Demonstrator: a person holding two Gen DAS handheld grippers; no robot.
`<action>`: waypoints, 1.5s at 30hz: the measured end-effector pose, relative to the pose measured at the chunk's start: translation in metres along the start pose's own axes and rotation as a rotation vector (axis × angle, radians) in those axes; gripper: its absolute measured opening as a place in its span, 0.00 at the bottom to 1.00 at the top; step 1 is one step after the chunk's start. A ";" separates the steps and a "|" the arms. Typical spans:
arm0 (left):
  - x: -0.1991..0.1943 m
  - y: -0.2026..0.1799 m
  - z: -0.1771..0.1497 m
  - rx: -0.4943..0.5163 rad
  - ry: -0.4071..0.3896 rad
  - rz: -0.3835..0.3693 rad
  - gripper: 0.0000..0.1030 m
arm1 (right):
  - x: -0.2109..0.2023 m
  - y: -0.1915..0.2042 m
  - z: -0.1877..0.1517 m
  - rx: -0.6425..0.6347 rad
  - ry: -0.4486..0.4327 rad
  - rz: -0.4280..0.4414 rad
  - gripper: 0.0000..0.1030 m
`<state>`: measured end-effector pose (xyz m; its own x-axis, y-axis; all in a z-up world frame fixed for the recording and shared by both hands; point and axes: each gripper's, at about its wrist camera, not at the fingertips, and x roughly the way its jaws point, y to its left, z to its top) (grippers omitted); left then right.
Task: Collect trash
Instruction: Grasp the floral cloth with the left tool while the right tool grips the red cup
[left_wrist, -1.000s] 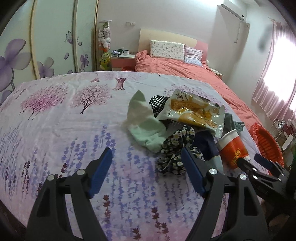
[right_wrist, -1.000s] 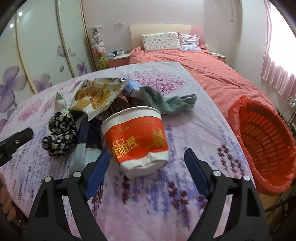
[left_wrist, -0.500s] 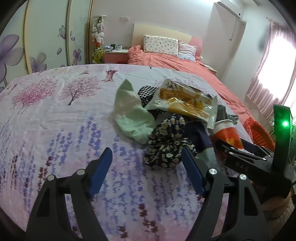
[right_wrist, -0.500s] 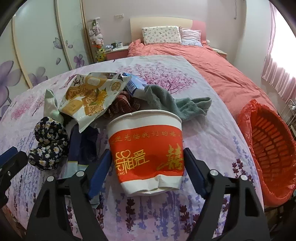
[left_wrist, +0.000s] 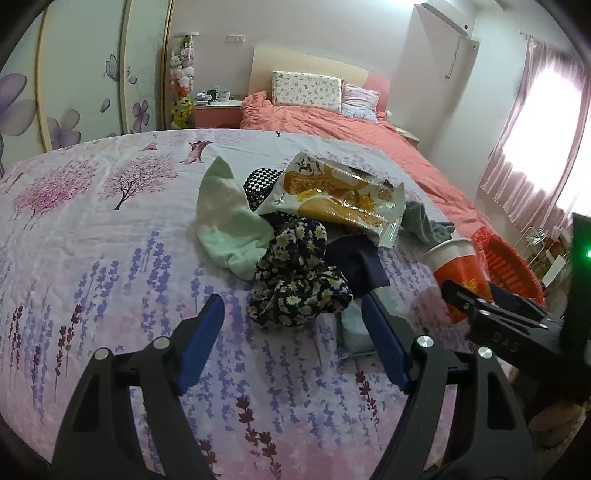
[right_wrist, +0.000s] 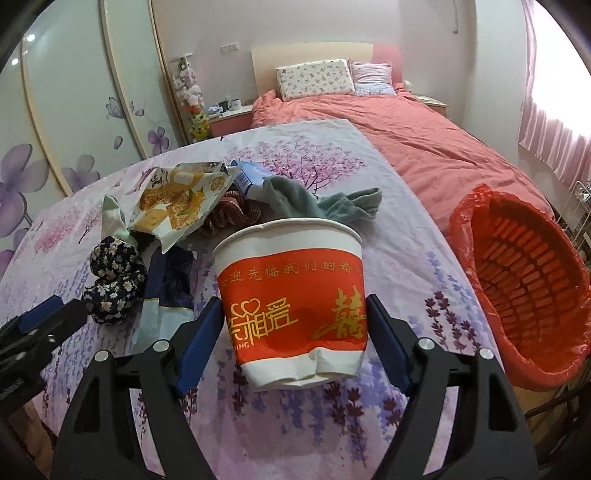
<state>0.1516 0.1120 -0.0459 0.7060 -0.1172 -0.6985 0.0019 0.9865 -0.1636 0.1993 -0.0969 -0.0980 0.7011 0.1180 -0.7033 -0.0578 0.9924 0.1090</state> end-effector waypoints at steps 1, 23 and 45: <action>0.003 -0.002 0.000 0.003 0.007 0.004 0.72 | -0.001 0.000 0.000 0.002 -0.001 0.000 0.74; 0.016 -0.003 0.020 0.001 0.011 -0.051 0.15 | -0.027 -0.022 -0.003 0.041 -0.042 0.011 0.74; -0.045 -0.077 0.050 0.081 -0.106 -0.174 0.15 | -0.080 -0.063 0.001 0.097 -0.172 -0.007 0.74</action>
<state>0.1549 0.0465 0.0328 0.7606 -0.2777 -0.5868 0.1836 0.9590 -0.2159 0.1475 -0.1687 -0.0474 0.8126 0.0948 -0.5750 0.0109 0.9840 0.1777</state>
